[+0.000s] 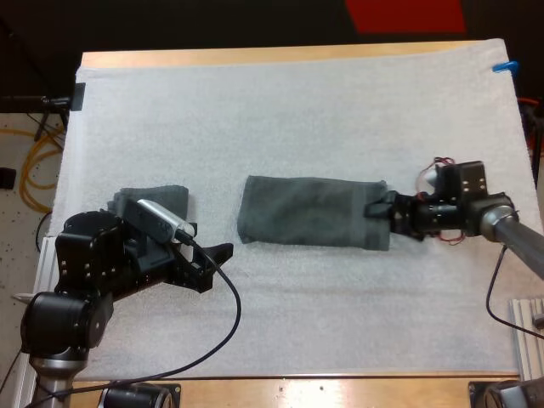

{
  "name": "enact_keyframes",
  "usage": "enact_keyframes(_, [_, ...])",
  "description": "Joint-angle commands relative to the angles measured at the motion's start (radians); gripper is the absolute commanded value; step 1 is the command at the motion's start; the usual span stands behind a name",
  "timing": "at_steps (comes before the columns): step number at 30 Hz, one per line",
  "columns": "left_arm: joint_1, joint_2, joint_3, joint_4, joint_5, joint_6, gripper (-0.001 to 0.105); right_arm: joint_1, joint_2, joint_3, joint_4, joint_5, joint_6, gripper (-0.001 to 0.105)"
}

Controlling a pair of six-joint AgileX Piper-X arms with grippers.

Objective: Pick towel from pile fold and stack

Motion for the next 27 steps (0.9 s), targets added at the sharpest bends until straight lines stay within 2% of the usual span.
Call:
enact_keyframes(1, [-0.004,0.002,-0.006,-0.005,0.009,-0.01,0.07,0.026,0.039,0.018,0.025,0.023,0.027,0.074])
enact_keyframes(4, [-0.004,0.002,-0.006,-0.005,0.015,-0.01,0.07,0.035,0.039,0.018,0.0,0.044,0.077,0.068])
enact_keyframes(10, [-0.004,0.002,-0.006,-0.005,0.016,-0.01,0.07,0.035,0.039,0.018,0.016,0.047,0.118,0.045])
enact_keyframes(18, [-0.004,0.002,-0.006,-0.005,0.016,-0.01,0.07,0.035,0.039,0.018,0.012,0.042,0.114,0.0])
enact_keyframes(23, [-0.004,0.002,-0.006,-0.005,0.016,-0.01,0.07,0.035,0.017,0.018,0.015,0.053,0.069,0.0])
enact_keyframes(27, [-0.004,0.002,-0.006,-0.005,0.016,-0.01,0.07,0.035,-0.061,0.018,0.054,0.148,0.008,0.0])
